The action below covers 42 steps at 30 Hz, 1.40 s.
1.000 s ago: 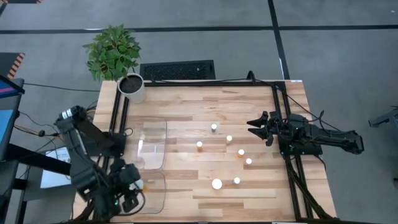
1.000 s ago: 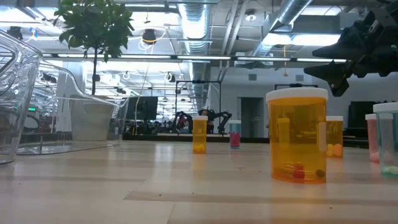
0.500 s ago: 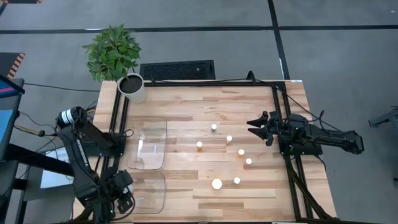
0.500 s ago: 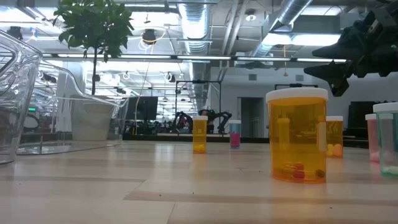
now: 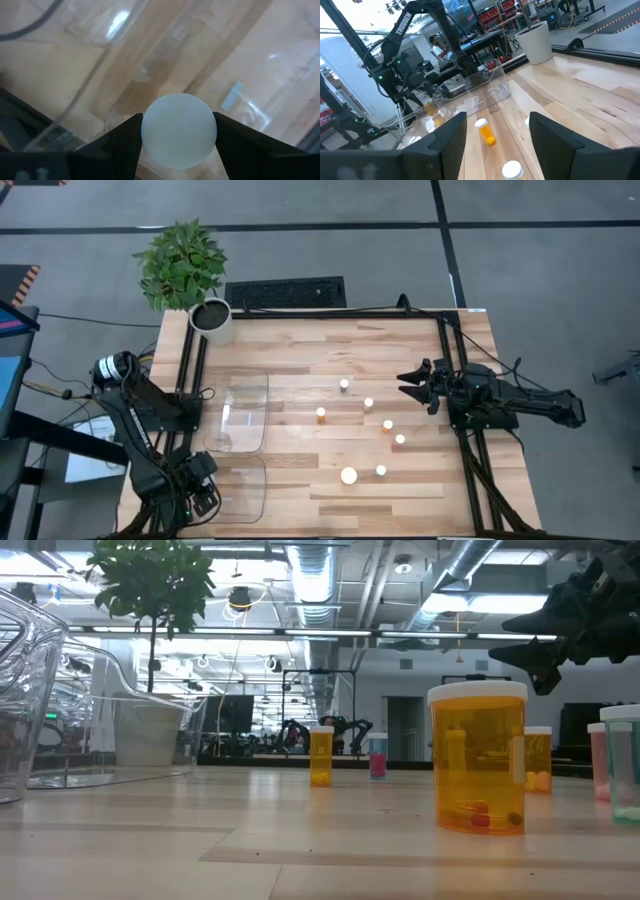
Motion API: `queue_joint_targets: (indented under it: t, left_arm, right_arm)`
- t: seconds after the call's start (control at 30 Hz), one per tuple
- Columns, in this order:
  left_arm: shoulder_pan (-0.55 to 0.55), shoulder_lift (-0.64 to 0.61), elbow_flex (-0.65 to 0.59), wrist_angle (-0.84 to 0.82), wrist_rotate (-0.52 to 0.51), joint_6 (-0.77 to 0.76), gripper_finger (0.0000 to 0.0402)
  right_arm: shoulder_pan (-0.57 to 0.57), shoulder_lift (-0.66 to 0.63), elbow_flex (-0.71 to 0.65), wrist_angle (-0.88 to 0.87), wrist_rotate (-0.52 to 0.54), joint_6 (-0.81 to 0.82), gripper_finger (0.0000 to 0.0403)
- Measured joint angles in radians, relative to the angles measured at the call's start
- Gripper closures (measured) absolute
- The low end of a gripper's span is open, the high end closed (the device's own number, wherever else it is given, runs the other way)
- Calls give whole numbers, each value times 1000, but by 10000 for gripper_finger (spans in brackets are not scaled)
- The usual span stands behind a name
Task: Pick and place medicine bottles into bin by pill shape (circle, oval)
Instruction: Put the middle orange capsule bottle into the bottom transparent bin
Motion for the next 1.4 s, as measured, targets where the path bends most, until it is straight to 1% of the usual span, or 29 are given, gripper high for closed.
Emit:
queue_joint_targets:
  t: [0.33,1.1,1.2,1.4]
  left_arm:
    - [0,0,-2,-52,-10,13,182]
    - [0,0,-2,-50,-17,1,181]
    - [0,0,-2,-49,-17,0,170]
    - [0,0,-2,-51,3,-9,125]
  right_arm:
    - [0,0,0,0,0,0,178]
    - [0,0,0,0,0,1,178]
    - [0,0,0,0,0,1,178]
    - [0,0,0,0,0,1,178]
